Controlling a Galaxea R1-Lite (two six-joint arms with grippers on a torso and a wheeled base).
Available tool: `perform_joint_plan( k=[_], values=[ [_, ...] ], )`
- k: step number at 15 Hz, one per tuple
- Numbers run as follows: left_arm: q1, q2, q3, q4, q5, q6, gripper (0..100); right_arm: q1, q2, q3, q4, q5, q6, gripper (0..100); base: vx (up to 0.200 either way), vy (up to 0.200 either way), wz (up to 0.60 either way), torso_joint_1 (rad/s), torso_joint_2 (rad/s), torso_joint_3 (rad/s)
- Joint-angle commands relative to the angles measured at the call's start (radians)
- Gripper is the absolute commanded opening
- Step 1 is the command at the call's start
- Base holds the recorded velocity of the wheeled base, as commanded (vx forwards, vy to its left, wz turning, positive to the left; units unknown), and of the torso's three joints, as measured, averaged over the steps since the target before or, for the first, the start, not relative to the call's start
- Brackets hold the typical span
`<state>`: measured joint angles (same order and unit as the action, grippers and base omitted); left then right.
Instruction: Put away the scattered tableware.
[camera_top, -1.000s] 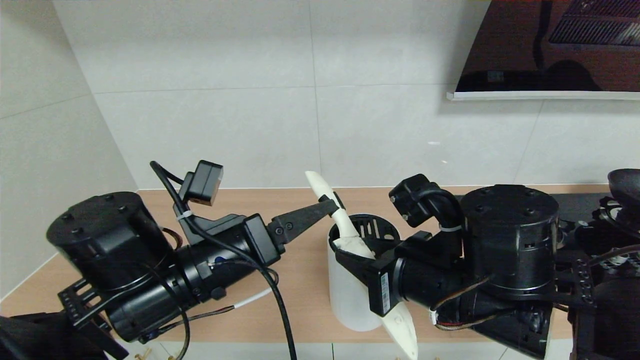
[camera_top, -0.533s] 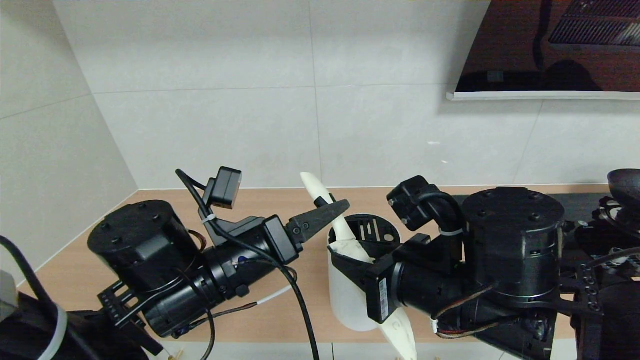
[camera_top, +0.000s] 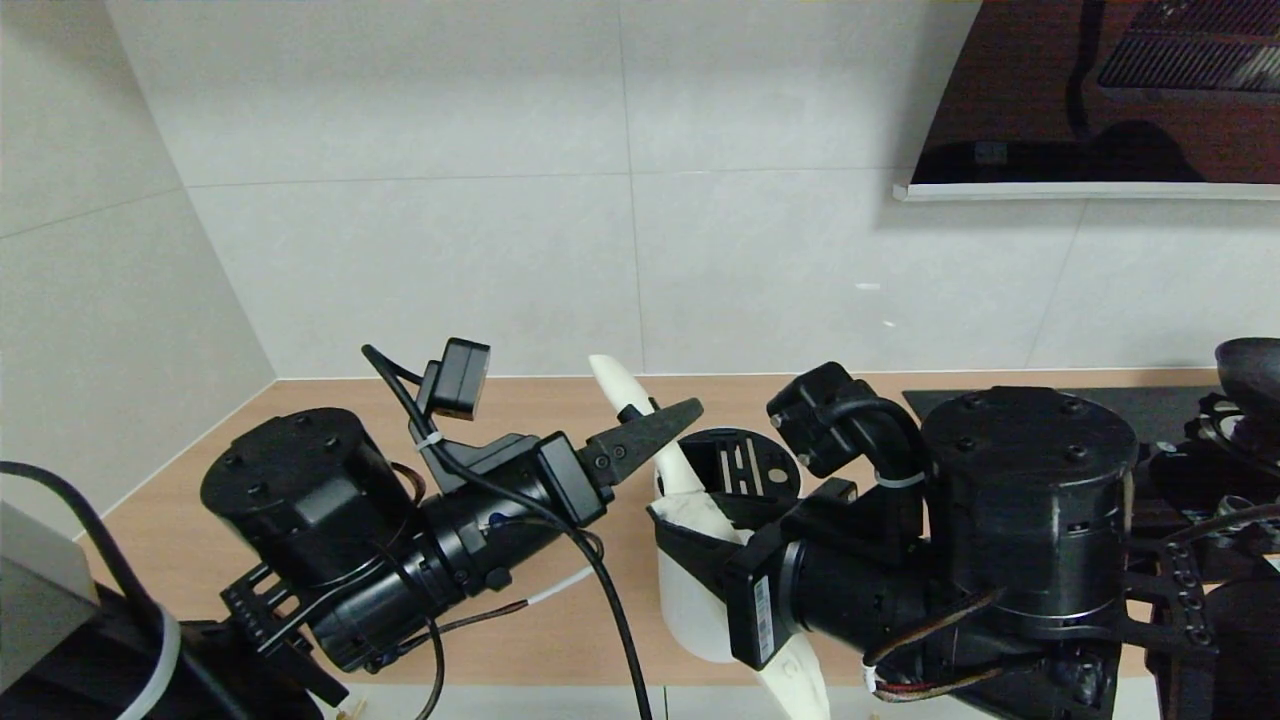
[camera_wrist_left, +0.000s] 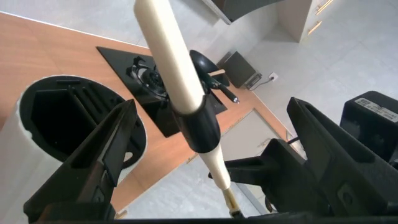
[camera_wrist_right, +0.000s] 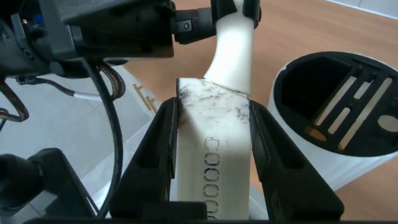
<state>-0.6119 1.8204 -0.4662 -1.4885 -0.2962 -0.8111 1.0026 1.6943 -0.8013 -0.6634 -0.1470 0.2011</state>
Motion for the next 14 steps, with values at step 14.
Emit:
perform_joint_plan(
  k=[14],
  values=[
    [0.0, -0.007, -0.002, -0.001, -0.001, 0.0, 0, -0.004, -0.008, 0.001, -0.001, -0.002, -0.002, 0, 0.0, 0.0, 0.0, 0.0, 0.0, 0.0]
  ],
)
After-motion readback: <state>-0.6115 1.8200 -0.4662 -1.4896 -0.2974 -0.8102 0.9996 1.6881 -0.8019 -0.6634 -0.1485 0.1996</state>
